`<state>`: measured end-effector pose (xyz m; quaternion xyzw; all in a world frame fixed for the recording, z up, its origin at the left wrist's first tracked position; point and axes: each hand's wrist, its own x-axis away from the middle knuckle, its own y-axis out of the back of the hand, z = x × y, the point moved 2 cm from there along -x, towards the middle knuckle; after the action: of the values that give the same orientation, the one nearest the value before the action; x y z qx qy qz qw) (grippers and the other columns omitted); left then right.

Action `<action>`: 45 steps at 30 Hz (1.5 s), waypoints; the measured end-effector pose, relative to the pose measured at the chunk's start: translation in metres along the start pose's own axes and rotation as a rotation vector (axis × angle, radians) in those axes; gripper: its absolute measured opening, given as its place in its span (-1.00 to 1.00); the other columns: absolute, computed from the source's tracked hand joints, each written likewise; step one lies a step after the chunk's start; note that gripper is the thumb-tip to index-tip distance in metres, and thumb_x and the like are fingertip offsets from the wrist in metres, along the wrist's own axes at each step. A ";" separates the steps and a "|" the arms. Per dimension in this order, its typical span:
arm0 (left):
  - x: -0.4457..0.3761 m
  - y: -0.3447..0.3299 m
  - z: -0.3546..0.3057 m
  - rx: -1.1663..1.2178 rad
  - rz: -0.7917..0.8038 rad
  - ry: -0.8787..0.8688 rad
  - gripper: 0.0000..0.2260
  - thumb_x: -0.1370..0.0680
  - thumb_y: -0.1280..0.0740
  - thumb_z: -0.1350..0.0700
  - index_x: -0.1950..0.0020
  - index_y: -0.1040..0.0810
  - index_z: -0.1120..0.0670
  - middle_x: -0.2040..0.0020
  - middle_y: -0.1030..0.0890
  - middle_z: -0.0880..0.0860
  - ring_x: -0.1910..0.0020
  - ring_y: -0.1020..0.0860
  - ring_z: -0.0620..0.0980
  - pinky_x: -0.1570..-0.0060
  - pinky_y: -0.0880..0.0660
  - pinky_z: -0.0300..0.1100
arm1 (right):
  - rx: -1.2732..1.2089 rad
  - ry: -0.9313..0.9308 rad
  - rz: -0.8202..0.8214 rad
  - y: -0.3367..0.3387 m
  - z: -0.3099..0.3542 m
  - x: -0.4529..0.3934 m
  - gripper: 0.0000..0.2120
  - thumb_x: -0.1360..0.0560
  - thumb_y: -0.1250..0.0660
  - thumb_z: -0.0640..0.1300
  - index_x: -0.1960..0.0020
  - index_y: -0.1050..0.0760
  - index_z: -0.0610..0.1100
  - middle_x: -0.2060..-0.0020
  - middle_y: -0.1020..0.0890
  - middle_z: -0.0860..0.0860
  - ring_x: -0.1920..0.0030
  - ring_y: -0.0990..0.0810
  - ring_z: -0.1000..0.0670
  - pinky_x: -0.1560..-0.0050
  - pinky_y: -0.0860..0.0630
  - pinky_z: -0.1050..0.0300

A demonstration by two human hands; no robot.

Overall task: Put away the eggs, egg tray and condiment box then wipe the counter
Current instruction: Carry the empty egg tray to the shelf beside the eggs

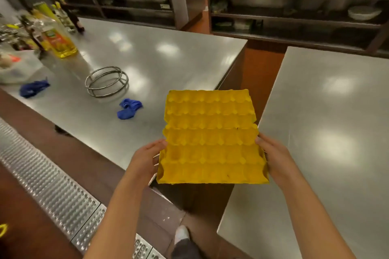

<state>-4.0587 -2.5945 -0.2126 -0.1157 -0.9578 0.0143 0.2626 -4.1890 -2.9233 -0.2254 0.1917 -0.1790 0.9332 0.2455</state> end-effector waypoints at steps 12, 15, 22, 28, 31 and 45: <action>0.149 0.175 0.036 0.359 -0.511 -0.173 -0.53 -0.33 -0.51 0.00 -0.21 -0.64 0.10 -0.09 -0.69 0.15 -0.03 -0.59 0.21 0.13 -0.54 -0.01 | 0.322 -0.121 0.442 -0.196 -0.051 0.017 -0.63 -0.59 -0.31 0.05 -0.33 -0.53 -0.08 -0.16 -0.68 -0.06 -0.16 -0.64 -0.13 -0.29 -0.50 -0.18; 0.176 0.221 0.046 0.399 -0.577 -0.185 -0.49 -0.29 -0.52 -0.01 -0.21 -0.64 0.09 -0.08 -0.71 0.16 -0.03 -0.69 0.16 0.08 -0.63 0.03 | 0.375 -0.109 0.509 -0.254 -0.068 0.037 -0.72 -0.59 -0.30 0.06 -0.23 -0.57 -0.03 -0.04 -0.72 0.02 -0.06 -0.69 -0.05 -0.07 -0.61 -0.03; 0.234 0.357 0.065 0.466 -0.701 -0.216 -0.55 -0.37 -0.48 0.00 -0.22 -0.63 0.10 -0.06 -0.72 0.14 0.00 -0.71 0.11 -0.02 -0.62 0.06 | 0.463 -0.099 0.640 -0.400 -0.121 0.093 -0.82 -0.61 -0.27 -0.09 -0.13 -0.61 -0.09 0.01 -0.74 -0.02 0.07 -0.73 0.03 0.25 -0.60 0.22; 0.253 0.468 0.083 0.541 -0.795 -0.226 -0.72 -0.51 -0.45 0.07 -0.20 -0.64 0.11 -0.05 -0.72 0.14 -0.03 -0.70 0.11 -0.06 -0.61 0.07 | 0.501 -0.102 0.759 -0.514 -0.165 0.116 -0.74 -0.59 -0.30 -0.06 -0.26 -0.56 -0.06 -0.10 -0.71 -0.03 -0.10 -0.69 -0.08 -0.06 -0.60 -0.04; 0.258 0.507 0.089 0.581 -0.828 -0.219 -0.70 -0.47 -0.48 0.05 -0.17 -0.65 0.09 -0.05 -0.72 0.13 -0.02 -0.70 0.10 -0.02 -0.62 0.05 | 0.523 -0.127 0.834 -0.556 -0.181 0.123 -0.68 -0.61 -0.25 -0.07 -0.34 -0.52 -0.11 -0.17 -0.67 -0.09 -0.18 -0.65 -0.14 -0.23 -0.53 -0.16; 0.150 0.616 0.019 0.570 -0.932 -0.199 -0.74 -0.49 -0.49 0.01 -0.15 -0.69 0.06 -0.06 -0.72 0.12 -0.05 -0.70 0.09 0.09 -0.64 -0.02 | 0.492 -0.134 0.876 -0.720 -0.188 0.016 -0.80 -0.60 -0.29 -0.15 -0.18 -0.61 -0.09 -0.09 -0.71 -0.11 -0.14 -0.66 -0.17 -0.28 -0.50 -0.21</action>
<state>-4.0617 -1.9604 -0.2090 0.3981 -0.8859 0.1662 0.1704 -3.8732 -2.2492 -0.2080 0.2104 -0.0328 0.9488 -0.2335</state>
